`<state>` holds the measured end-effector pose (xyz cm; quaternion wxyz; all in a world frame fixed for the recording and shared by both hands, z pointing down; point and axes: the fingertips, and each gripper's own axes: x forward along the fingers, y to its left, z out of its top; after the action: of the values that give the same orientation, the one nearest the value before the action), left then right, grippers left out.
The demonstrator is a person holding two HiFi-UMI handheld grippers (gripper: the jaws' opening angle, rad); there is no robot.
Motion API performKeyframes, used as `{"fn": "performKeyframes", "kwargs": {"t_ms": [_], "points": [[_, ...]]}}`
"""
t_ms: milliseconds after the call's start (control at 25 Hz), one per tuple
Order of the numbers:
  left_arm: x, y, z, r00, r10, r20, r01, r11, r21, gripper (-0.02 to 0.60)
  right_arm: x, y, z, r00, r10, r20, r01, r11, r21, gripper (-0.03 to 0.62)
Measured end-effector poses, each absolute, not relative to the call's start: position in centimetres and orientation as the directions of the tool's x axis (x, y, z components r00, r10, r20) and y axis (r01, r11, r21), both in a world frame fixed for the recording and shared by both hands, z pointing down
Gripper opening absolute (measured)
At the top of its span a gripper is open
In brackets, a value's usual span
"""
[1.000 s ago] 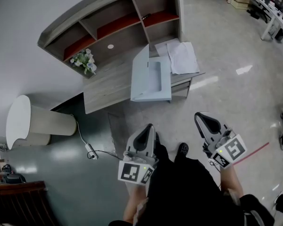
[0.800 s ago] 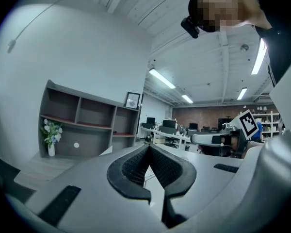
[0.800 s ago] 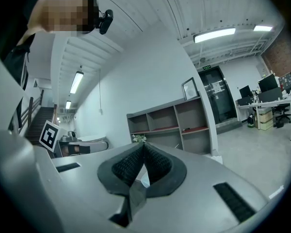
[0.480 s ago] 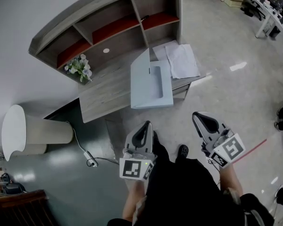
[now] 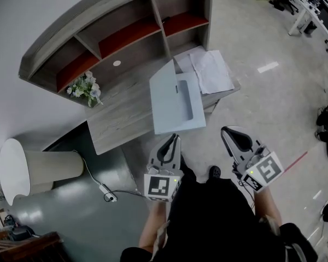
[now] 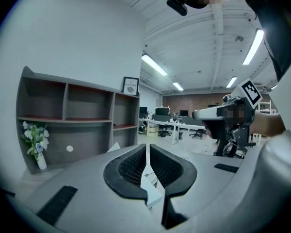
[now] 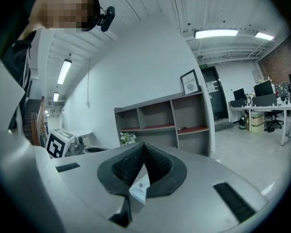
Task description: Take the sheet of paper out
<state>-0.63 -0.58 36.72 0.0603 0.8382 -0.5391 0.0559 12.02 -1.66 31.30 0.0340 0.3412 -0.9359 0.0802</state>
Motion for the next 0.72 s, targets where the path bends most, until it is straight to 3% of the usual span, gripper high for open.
{"fn": "performKeyframes", "kwargs": {"t_ms": [120, 240, 720], "points": [[-1.3, -1.7, 38.8, 0.454, -0.861, 0.228, -0.886, -0.464, 0.012, 0.019, 10.8, -2.8, 31.7, -0.750, -0.648, 0.135, -0.661, 0.739, -0.128, 0.013], [-1.6, -2.8, 40.5, 0.483, -0.832, 0.273, -0.863, -0.505, -0.014, 0.084, 9.9, -3.6, 32.4, -0.732, -0.664, 0.153, -0.681, 0.721, -0.129, 0.013], [-0.9, -5.9, 48.5, 0.551, -0.731, 0.404, -0.763, -0.637, -0.111, 0.192, 9.0, -5.0, 35.3, -0.648, -0.724, 0.235, -0.761, 0.631, -0.151, 0.013]]}}
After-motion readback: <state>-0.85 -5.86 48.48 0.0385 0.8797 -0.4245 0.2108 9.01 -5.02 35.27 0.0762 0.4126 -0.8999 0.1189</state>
